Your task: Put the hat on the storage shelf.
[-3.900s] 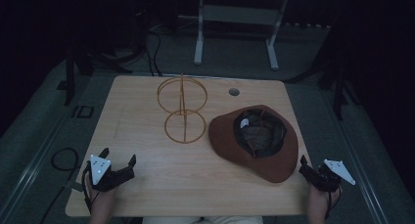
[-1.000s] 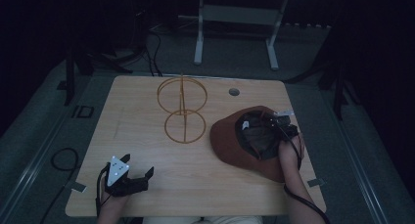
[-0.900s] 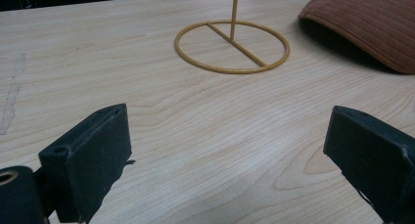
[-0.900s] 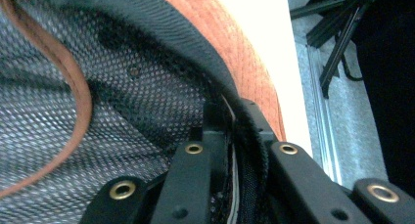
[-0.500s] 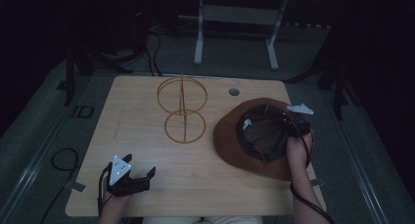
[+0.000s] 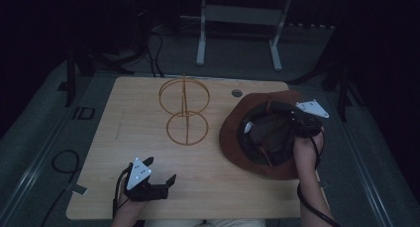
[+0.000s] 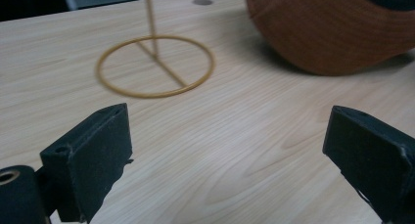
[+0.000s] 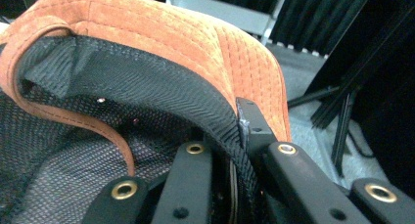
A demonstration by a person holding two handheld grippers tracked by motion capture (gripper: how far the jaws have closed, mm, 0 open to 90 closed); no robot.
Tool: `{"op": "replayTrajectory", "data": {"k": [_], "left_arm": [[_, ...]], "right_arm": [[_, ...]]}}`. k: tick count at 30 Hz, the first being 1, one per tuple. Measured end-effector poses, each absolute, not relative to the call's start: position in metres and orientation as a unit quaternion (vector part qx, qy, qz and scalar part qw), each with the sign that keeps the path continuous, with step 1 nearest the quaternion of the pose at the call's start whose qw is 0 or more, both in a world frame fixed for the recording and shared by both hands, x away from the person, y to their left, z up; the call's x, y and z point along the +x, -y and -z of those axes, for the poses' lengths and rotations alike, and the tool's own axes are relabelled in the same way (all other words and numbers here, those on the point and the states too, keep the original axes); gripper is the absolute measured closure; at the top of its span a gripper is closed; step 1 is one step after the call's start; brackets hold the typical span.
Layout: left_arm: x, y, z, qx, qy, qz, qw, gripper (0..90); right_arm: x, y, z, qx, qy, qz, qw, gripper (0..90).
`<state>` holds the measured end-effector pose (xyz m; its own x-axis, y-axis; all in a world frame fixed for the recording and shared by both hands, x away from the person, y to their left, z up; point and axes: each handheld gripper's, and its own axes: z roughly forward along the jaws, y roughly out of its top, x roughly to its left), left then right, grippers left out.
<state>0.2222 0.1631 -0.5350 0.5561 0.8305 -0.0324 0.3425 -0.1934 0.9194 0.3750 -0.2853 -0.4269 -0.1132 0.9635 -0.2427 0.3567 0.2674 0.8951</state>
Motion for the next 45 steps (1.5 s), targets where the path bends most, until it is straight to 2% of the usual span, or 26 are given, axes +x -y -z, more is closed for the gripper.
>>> {"op": "replayTrajectory", "data": {"k": [7, 18, 24, 28, 30, 42, 44, 45], "left_arm": [[0.237, -0.147, 0.512, 0.730, -0.387, -0.226, 0.516, 4.7], [0.270, -0.088, 0.465, 0.763, -0.324, -0.219, 0.515, 6.0], [0.288, -0.059, 0.450, 0.772, -0.312, -0.215, 0.511, 6.0], [0.303, -0.038, 0.441, 0.775, -0.316, -0.207, 0.507, 8.3], [0.310, -0.027, 0.438, 0.776, -0.317, -0.209, 0.503, 12.7], [0.347, 0.028, 0.445, 0.794, -0.348, -0.235, 0.440, 15.1], [0.352, 0.031, 0.448, 0.795, -0.354, -0.236, 0.433, 18.3], [0.353, 0.031, 0.449, 0.791, -0.358, -0.239, 0.435, 22.8]], "right_arm": [[0.356, 0.278, 0.416, 0.471, -0.663, -0.356, 0.460, 84.8], [0.342, 0.266, 0.413, 0.446, -0.670, -0.365, 0.467, 84.8], [0.333, 0.262, 0.408, 0.438, -0.670, -0.381, 0.463, 84.8], [0.330, 0.257, 0.407, 0.433, -0.671, -0.387, 0.462, 84.8], [0.328, 0.255, 0.406, 0.430, -0.672, -0.387, 0.462, 84.7], [0.322, 0.251, 0.408, 0.425, -0.672, -0.398, 0.458, 84.7], [0.319, 0.252, 0.406, 0.422, -0.669, -0.403, 0.459, 84.7], [0.318, 0.252, 0.405, 0.421, -0.668, -0.405, 0.461, 84.7]]}}
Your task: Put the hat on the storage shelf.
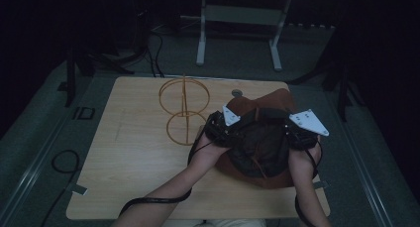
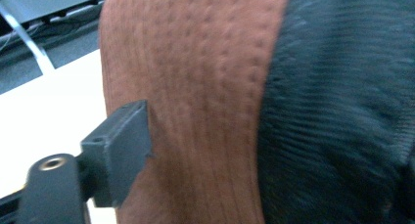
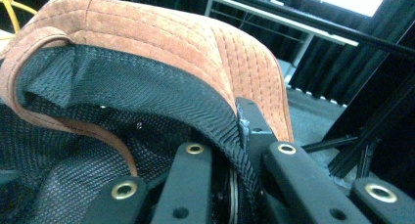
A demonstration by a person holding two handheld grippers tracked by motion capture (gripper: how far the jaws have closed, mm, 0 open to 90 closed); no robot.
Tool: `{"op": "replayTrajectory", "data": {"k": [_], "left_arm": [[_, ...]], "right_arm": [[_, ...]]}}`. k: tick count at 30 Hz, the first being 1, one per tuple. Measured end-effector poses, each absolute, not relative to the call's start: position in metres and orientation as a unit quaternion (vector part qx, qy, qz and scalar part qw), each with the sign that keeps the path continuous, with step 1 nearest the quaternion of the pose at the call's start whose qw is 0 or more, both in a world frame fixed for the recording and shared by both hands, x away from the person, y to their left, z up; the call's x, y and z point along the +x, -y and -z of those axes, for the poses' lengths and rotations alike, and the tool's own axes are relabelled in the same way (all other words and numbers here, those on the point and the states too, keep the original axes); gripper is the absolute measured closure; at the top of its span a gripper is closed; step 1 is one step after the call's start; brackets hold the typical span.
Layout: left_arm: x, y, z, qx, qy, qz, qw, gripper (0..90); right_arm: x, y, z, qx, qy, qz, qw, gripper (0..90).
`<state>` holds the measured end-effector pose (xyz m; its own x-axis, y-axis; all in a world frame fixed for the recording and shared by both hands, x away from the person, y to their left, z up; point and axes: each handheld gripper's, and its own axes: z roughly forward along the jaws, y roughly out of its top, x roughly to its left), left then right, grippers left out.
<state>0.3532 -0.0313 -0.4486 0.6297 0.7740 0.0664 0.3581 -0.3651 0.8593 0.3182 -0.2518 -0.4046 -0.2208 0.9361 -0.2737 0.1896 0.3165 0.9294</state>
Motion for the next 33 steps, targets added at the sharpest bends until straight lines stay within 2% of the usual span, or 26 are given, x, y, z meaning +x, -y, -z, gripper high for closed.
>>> {"op": "replayTrajectory", "data": {"k": [5, 6, 7, 8, 9, 17, 25, 27, 29, 30, 33], "left_arm": [[0.363, 0.032, 0.450, 0.792, -0.361, -0.236, 0.432, 59.2], [0.367, 0.033, 0.451, 0.796, -0.362, -0.232, 0.425, 59.2], [0.369, 0.035, 0.452, 0.800, -0.359, -0.233, 0.421, 73.7], [0.369, 0.035, 0.452, 0.800, -0.359, -0.233, 0.421, 81.5], [0.371, 0.035, 0.452, 0.799, -0.362, -0.231, 0.422, 85.3], [0.372, 0.031, 0.444, 0.771, -0.381, -0.262, 0.437, 87.1], [0.363, 0.034, 0.434, 0.755, -0.363, -0.299, 0.457, 87.3], [0.362, 0.033, 0.430, 0.749, -0.362, -0.303, 0.465, 87.4], [0.362, 0.033, 0.430, 0.749, -0.362, -0.303, 0.465, 87.4], [0.360, 0.031, 0.427, 0.745, -0.358, -0.304, 0.473, 87.4], [0.357, 0.027, 0.422, 0.732, -0.354, -0.316, 0.490, 87.4]], "right_arm": [[0.312, 0.251, 0.402, 0.417, -0.665, -0.408, 0.466, 84.7], [0.311, 0.251, 0.402, 0.416, -0.665, -0.407, 0.468, 84.6], [0.309, 0.250, 0.403, 0.416, -0.667, -0.407, 0.466, 84.6], [0.309, 0.250, 0.403, 0.416, -0.667, -0.407, 0.466, 84.6], [0.308, 0.248, 0.407, 0.415, -0.670, -0.404, 0.464, 84.6], [0.299, 0.247, 0.418, 0.421, -0.667, -0.411, 0.459, 83.9], [0.281, 0.251, 0.428, 0.426, -0.653, -0.421, 0.463, 77.3], [0.275, 0.255, 0.431, 0.432, -0.652, -0.435, 0.446, 68.7], [0.273, 0.257, 0.431, 0.431, -0.653, -0.440, 0.441, 68.7], [0.267, 0.260, 0.431, 0.424, -0.659, -0.452, 0.425, 58.6], [0.258, 0.262, 0.429, 0.405, -0.677, -0.461, 0.405, 50.9]]}}
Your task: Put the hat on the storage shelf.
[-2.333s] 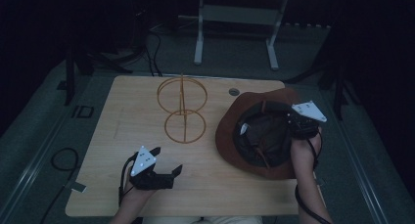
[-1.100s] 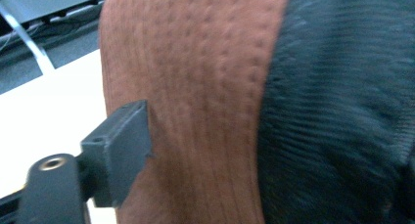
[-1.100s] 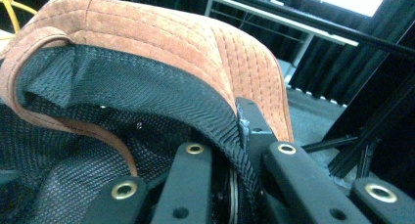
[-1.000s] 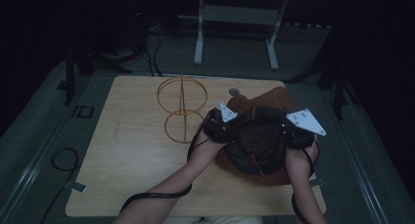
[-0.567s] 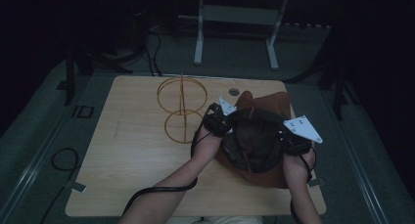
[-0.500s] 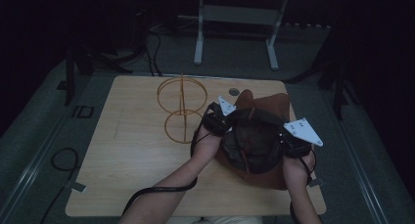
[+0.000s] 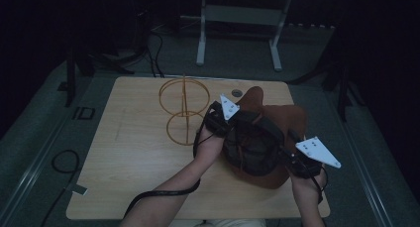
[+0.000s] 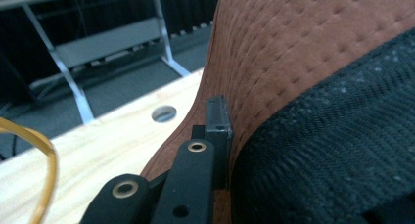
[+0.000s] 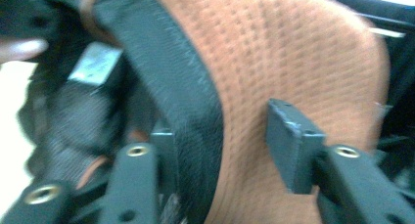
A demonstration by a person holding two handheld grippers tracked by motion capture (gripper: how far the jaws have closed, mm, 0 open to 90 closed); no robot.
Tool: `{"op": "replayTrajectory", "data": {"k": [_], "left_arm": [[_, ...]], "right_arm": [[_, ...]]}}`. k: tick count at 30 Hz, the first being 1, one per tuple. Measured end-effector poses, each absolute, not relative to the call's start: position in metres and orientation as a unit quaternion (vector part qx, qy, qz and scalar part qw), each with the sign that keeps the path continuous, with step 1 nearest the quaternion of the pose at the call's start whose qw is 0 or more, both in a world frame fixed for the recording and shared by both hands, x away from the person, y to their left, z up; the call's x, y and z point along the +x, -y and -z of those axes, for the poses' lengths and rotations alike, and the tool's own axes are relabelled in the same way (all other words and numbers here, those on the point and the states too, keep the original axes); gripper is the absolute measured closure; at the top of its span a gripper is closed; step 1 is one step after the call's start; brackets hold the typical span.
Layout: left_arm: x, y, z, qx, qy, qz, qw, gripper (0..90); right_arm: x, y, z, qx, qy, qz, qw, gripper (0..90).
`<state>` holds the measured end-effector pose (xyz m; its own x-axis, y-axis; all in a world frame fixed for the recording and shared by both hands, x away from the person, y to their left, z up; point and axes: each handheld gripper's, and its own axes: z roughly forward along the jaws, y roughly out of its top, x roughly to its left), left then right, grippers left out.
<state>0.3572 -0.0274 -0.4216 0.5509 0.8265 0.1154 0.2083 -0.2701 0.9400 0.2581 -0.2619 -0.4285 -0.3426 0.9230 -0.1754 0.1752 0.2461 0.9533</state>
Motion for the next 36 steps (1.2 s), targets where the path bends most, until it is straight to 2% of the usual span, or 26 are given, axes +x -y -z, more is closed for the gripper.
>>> {"op": "replayTrajectory", "data": {"k": [2, 3, 8, 12, 14, 16, 24, 30, 36], "left_arm": [[0.357, 0.026, 0.420, 0.728, -0.355, -0.316, 0.493, 87.4], [0.356, 0.025, 0.419, 0.725, -0.356, -0.319, 0.496, 87.4], [0.354, 0.016, 0.416, 0.717, -0.345, -0.326, 0.511, 87.3], [0.349, 0.008, 0.414, 0.712, -0.323, -0.331, 0.528, 87.4], [0.349, 0.003, 0.414, 0.709, -0.302, -0.311, 0.556, 87.3], [0.346, 0.001, 0.414, 0.711, -0.292, -0.323, 0.552, 87.3], [0.346, -0.011, 0.416, 0.709, -0.228, -0.290, 0.601, 87.3], [0.349, -0.022, 0.421, 0.710, -0.184, -0.259, 0.629, 87.3], [0.353, -0.035, 0.425, 0.694, -0.164, -0.223, 0.665, 87.2]], "right_arm": [[0.255, 0.263, 0.428, 0.401, -0.681, -0.470, 0.394, 50.0], [0.249, 0.266, 0.427, 0.389, -0.690, -0.481, 0.376, 46.6], [0.232, 0.277, 0.422, 0.365, -0.691, -0.501, 0.373, 40.7], [0.220, 0.301, 0.414, 0.369, -0.668, -0.505, 0.403, 43.0], [0.220, 0.315, 0.412, 0.383, -0.660, -0.495, 0.416, 43.9], [0.221, 0.328, 0.411, 0.397, -0.655, -0.491, 0.415, 44.1], [0.228, 0.352, 0.416, 0.413, -0.657, -0.478, 0.411, 44.2], [0.230, 0.351, 0.417, 0.386, -0.681, -0.484, 0.391, 44.5], [0.229, 0.347, 0.417, 0.327, -0.721, -0.515, 0.329, 46.1]]}}
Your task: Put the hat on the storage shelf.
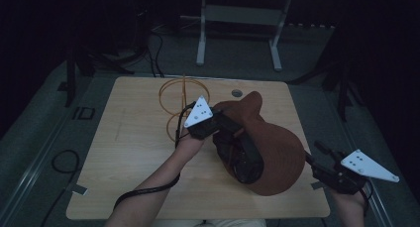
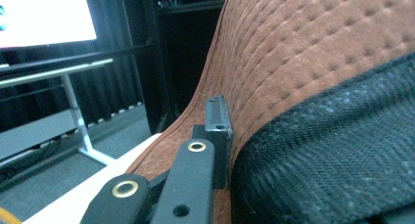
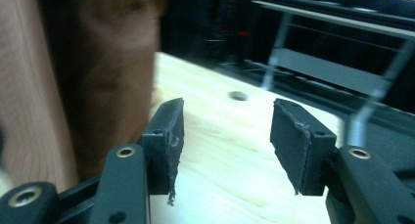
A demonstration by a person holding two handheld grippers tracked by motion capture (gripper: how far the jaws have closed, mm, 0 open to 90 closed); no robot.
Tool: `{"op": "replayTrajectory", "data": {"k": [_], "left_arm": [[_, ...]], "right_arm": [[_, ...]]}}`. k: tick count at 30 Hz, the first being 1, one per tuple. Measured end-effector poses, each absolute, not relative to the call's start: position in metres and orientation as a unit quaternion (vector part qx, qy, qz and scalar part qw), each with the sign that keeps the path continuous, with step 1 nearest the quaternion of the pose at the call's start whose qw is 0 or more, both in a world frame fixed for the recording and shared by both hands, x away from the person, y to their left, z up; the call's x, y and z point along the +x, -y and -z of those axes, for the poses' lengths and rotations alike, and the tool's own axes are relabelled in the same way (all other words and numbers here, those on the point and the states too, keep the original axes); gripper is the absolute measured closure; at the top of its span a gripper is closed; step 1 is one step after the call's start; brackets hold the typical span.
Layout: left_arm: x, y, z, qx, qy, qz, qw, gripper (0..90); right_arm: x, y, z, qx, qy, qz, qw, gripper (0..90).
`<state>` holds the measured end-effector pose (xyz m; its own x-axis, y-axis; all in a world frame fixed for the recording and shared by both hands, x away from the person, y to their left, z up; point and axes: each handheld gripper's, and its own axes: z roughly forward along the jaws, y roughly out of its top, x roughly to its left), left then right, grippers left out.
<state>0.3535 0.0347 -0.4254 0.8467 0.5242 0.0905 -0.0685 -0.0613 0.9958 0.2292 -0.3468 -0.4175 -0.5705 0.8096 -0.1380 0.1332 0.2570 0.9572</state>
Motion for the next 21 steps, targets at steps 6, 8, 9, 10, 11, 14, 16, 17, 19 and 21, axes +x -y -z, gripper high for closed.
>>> {"op": "replayTrajectory", "data": {"k": [6, 8, 9, 10, 11, 14, 16, 17, 19, 21], "left_arm": [[0.352, -0.035, 0.423, 0.686, -0.154, -0.218, 0.677, 87.2], [0.351, -0.036, 0.421, 0.687, -0.150, -0.219, 0.677, 87.2], [0.351, -0.036, 0.421, 0.686, -0.148, -0.219, 0.678, 87.3], [0.351, -0.036, 0.420, 0.686, -0.147, -0.218, 0.678, 87.2], [0.351, -0.036, 0.420, 0.686, -0.145, -0.219, 0.679, 87.3], [0.351, -0.037, 0.419, 0.685, -0.141, -0.215, 0.681, 87.2], [0.351, -0.038, 0.419, 0.685, -0.135, -0.211, 0.684, 87.2], [0.351, -0.039, 0.419, 0.684, -0.134, -0.211, 0.685, 87.2], [0.351, -0.040, 0.419, 0.683, -0.125, -0.203, 0.691, 87.2], [0.351, -0.042, 0.419, 0.682, -0.118, -0.199, 0.694, 87.2]], "right_arm": [[0.230, 0.333, 0.421, 0.262, -0.762, -0.516, 0.291, 46.7], [0.230, 0.329, 0.423, 0.243, -0.769, -0.524, 0.274, 46.7], [0.231, 0.327, 0.424, 0.228, -0.772, -0.531, 0.264, 46.8], [0.231, 0.326, 0.424, 0.218, -0.775, -0.537, 0.253, 47.6], [0.231, 0.324, 0.425, 0.205, -0.776, -0.543, 0.246, 47.8], [0.230, 0.321, 0.424, 0.175, -0.777, -0.562, 0.225, 49.2], [0.230, 0.319, 0.424, 0.166, -0.778, -0.565, 0.216, 49.2], [0.230, 0.319, 0.424, 0.163, -0.779, -0.567, 0.214, 49.2], [0.231, 0.320, 0.423, 0.161, -0.780, -0.568, 0.208, 49.2], [0.233, 0.322, 0.423, 0.159, -0.780, -0.568, 0.209, 49.2]]}}
